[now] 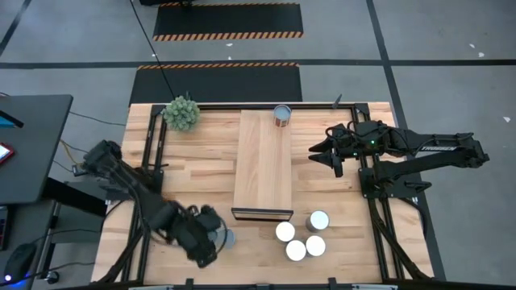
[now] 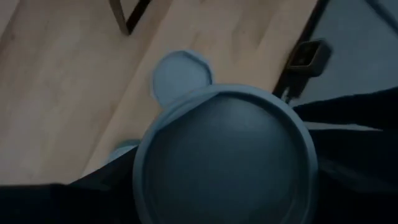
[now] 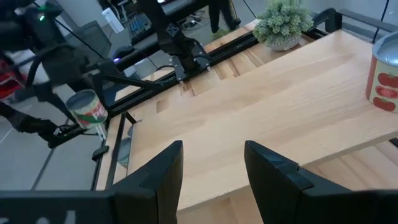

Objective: Pick and place cans onto a shelf
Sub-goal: Put the small canned peas on the shelf

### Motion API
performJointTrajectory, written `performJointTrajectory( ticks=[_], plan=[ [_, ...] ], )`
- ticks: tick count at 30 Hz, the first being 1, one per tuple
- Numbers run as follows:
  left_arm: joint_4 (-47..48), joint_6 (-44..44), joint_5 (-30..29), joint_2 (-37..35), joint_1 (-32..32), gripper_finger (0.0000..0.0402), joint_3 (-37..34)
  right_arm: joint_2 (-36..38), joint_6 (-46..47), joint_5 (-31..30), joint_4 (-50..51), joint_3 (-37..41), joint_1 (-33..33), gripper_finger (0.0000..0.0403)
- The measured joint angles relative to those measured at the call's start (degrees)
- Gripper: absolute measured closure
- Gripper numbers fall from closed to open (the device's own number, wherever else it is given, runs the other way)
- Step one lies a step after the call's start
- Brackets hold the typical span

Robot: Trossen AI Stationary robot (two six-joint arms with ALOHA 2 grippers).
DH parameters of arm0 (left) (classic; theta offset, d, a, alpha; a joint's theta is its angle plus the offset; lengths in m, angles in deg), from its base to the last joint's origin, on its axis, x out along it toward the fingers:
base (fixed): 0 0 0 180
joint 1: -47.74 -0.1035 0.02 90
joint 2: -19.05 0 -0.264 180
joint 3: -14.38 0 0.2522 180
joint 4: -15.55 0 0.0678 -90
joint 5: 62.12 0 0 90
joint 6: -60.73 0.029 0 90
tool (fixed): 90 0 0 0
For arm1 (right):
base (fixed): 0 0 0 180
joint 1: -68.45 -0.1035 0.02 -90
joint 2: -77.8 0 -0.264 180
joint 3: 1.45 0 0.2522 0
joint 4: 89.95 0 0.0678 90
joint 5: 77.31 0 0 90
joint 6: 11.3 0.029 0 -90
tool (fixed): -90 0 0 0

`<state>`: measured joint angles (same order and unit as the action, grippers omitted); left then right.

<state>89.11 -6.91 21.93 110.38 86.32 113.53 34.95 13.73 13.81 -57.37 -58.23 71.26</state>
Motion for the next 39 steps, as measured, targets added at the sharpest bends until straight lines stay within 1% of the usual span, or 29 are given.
performJointTrajectory(
  ticks=[2, 7, 12, 16, 19, 23, 26, 32, 36, 39],
  plan=[
    [0.2, 2.9, 1.3, -2.3, -3.0, 0.0108, 0.0, 0.0, -0.2, 0.0, -0.6, 0.0, 0.0, 0.0224],
    [-1.1, 9.9, 1.3, -7.1, -12.9, 0.0108, 0.0, 0.0, -0.8, 0.0, -0.8, 0.0, 0.0, 0.0224],
    [-5.3, 22.0, 2.5, -8.9, -24.0, 0.0108, 0.0, 0.0, -1.7, -1.2, -0.8, 0.0, 0.6, 0.0224],
    [-7.0, 32.8, 6.4, -6.8, -33.8, 0.0108, 0.0, 0.0, -1.2, -1.4, -0.7, 0.0, 2.1, 0.0224],
    [-11.3, 39.7, 9.2, -5.1, -41.0, 0.0108, 0.0, -0.3, -0.9, -1.5, -0.7, 0.0, 3.0, 0.0224],
    [-16.4, 46.6, 13.5, -2.0, -49.9, 0.0108, 0.0, -0.8, -1.3, -2.7, -0.7, 0.0, 4.1, 0.0224],
    [-19.1, 50.8, 15.2, 0.5, -55.5, 0.0108, 0.0, -1.2, -1.6, -4.3, -0.7, 0.0, 4.9, 0.0224],
    [-24.5, 56.8, 15.2, 4.8, -63.3, 0.0108, 0.5, -1.9, -1.3, -4.7, -0.7, 0.0, 6.8, 0.0224],
    [-24.5, 60.7, 14.7, 8.0, -65.7, 0.0108, 3.8, -1.9, -1.2, -4.6, -0.8, 0.0, 8.3, 0.0224],
    [-22.6, 64.7, 12.4, 10.5, -66.1, 0.0108, 6.7, -1.9, -0.7, -4.5, -0.8, 0.0, 9.3, 0.0224]
  ],
)
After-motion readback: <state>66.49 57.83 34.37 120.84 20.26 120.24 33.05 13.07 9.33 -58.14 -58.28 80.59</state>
